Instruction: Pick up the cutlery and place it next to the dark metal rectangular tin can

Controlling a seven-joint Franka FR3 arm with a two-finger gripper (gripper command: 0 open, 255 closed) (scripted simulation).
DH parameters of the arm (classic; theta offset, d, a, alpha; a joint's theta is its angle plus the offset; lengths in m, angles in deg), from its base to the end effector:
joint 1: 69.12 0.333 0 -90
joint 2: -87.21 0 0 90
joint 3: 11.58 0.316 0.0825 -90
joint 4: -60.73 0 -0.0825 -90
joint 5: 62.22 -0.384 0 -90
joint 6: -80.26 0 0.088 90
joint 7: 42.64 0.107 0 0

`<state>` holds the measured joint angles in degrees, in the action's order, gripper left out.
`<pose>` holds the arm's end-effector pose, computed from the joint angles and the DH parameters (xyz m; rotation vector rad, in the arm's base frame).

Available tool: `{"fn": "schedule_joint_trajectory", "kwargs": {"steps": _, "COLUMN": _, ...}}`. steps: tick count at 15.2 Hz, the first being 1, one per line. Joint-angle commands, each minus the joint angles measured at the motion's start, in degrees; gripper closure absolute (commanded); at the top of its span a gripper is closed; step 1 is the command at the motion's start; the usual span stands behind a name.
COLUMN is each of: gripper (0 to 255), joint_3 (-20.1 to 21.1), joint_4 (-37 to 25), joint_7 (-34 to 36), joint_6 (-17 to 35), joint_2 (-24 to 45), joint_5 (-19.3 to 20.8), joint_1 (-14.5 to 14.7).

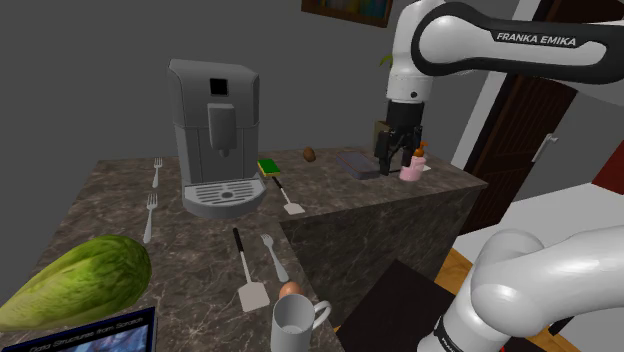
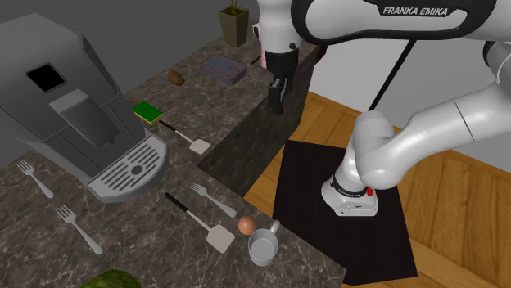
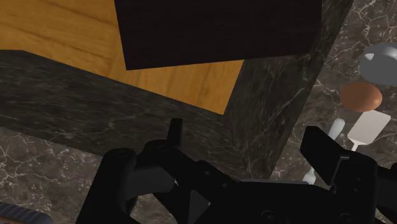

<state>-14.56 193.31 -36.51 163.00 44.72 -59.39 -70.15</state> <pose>0.3040 -0.0318 0.5858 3.1071 -0.2556 -0.2007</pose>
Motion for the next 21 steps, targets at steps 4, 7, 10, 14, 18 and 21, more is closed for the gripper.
{"fn": "schedule_joint_trajectory", "kwargs": {"steps": 4, "gripper": 0, "joint_3": 2.18, "joint_4": 2.45, "joint_7": 3.57, "joint_6": 4.60, "joint_2": 2.27, "joint_5": -2.22, "joint_1": 0.65}}
{"fn": "schedule_joint_trajectory", "kwargs": {"steps": 7, "gripper": 0, "joint_3": 4.35, "joint_4": 4.23, "joint_7": 6.97, "joint_6": 9.36, "joint_2": 5.28, "joint_5": -4.30, "joint_1": 1.37}}
{"fn": "schedule_joint_trajectory", "kwargs": {"steps": 10, "gripper": 0, "joint_3": 6.50, "joint_4": 5.31, "joint_7": 10.21, "joint_6": 14.22, "joint_2": 9.00, "joint_5": -6.19, "joint_1": 2.08}}
{"fn": "schedule_joint_trajectory", "kwargs": {"steps": 14, "gripper": 0, "joint_3": 9.21, "joint_4": 5.61, "joint_7": 14.39, "joint_6": 20.68, "joint_2": 15.00, "joint_5": -8.27, "joint_1": 3.05}}
{"fn": "schedule_joint_trajectory", "kwargs": {"steps": 18, "gripper": 0, "joint_3": 11.78, "joint_4": 4.59, "joint_7": 18.44, "joint_6": 26.93, "joint_2": 22.00, "joint_5": -9.74, "joint_1": 3.87}}
{"fn": "schedule_joint_trajectory", "kwargs": {"steps": 21, "gripper": 0, "joint_3": 13.52, "joint_4": 2.98, "joint_7": 21.48, "joint_6": 31.31, "joint_2": 27.77, "joint_5": -10.31, "joint_1": 4.42}}
